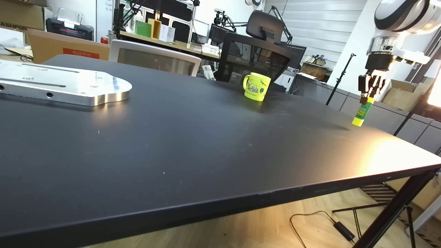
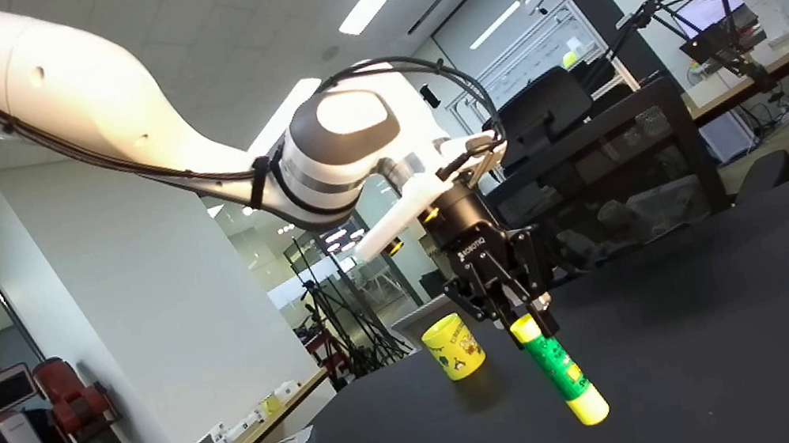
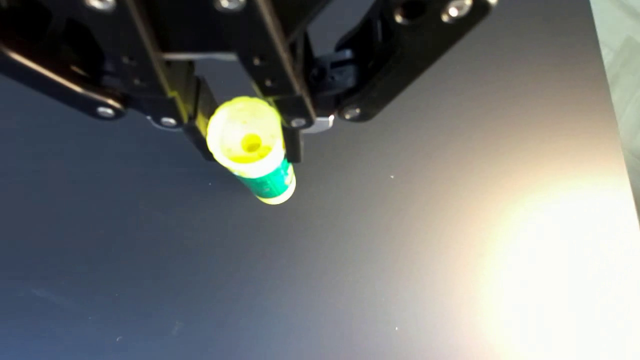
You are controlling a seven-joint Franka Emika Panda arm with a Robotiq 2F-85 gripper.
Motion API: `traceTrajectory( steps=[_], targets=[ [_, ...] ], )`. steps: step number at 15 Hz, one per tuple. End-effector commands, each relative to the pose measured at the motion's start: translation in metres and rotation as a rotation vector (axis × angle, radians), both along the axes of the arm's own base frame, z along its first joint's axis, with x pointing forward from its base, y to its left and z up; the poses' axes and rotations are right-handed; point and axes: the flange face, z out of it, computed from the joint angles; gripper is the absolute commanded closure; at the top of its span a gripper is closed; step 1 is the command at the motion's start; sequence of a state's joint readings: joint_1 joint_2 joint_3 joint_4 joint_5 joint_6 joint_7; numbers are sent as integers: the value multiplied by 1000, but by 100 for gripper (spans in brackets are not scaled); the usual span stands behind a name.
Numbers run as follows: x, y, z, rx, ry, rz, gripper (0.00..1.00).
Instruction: Take the bottle out of the mug and put it on the table
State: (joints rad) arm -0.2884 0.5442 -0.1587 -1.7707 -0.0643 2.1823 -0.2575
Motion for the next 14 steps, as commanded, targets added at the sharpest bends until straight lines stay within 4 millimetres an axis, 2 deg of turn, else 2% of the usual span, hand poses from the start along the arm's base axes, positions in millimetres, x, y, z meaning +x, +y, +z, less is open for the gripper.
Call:
traceTrajectory(
  steps=[1, 7, 8, 9, 11, 14],
  targets=[
    [1, -4, -8, 18, 16, -39, 91],
    [1, -2, -18, 24, 32, -44, 91],
    [1, -2, -17, 29, 31, -47, 41],
    [1, -1, -15, 28, 28, -45, 40],
    [1, 2, -5, 29, 10, -44, 27],
    [0, 9, 20, 16, -28, -30, 7]
  ],
)
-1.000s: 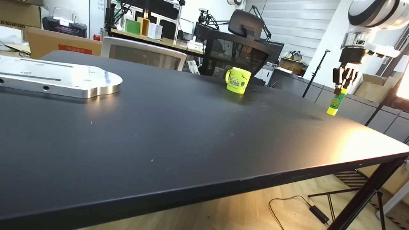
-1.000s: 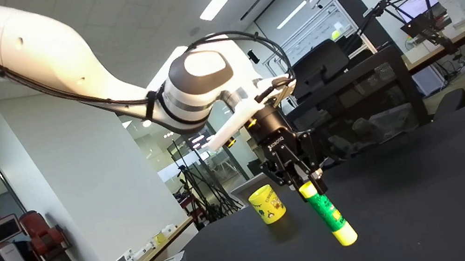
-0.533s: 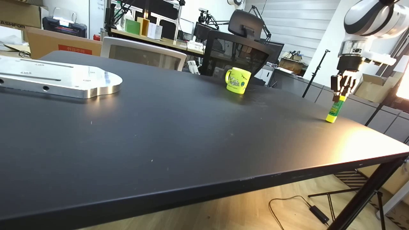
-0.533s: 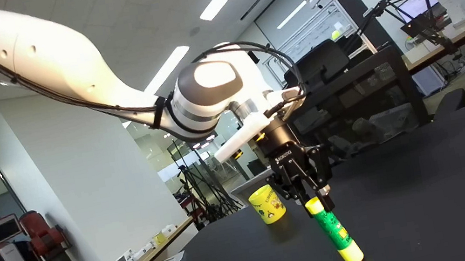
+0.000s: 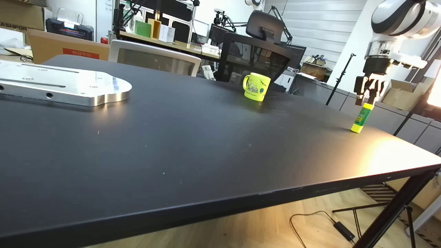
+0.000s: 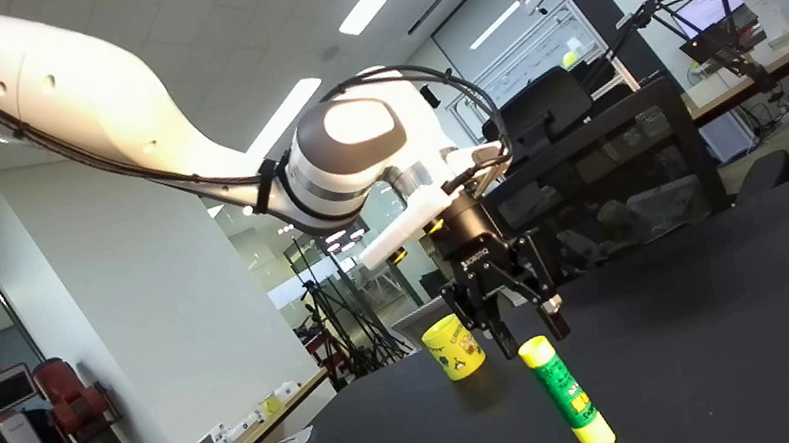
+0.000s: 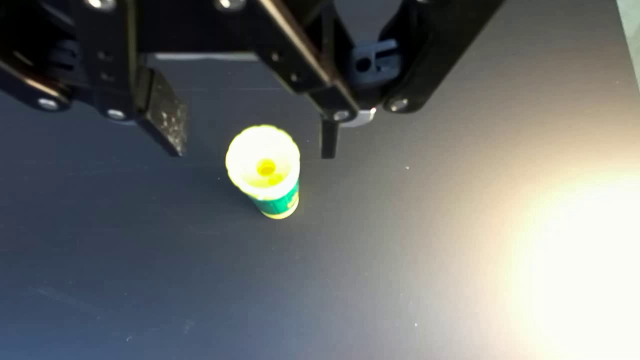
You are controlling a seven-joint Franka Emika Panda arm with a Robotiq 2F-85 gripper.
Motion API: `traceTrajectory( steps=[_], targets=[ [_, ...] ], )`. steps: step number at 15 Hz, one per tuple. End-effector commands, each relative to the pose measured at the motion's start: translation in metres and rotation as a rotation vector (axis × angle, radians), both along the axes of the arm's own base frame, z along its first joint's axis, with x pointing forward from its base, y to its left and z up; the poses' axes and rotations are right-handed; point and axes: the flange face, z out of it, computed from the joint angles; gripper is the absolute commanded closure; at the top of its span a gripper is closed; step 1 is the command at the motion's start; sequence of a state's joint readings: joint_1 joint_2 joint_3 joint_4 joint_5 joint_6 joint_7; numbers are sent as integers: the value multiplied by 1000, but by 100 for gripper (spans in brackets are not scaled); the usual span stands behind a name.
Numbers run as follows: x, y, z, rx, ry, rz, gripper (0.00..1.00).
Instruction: Take the bottle out of the mug and put it on the table
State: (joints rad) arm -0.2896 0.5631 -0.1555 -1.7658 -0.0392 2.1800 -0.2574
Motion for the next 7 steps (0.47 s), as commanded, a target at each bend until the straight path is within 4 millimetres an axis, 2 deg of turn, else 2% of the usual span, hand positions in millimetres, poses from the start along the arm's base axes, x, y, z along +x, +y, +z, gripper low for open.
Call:
traceTrajectory(
  steps=[1, 4, 5, 7],
  targets=[
    [0, 10, 39, -11, -50, -9, 2],
    [1, 18, 60, -15, -70, 3, 0],
    [8, 9, 46, -16, -65, 17, 0],
    [8, 13, 57, -17, -74, 22, 0]
  ],
)
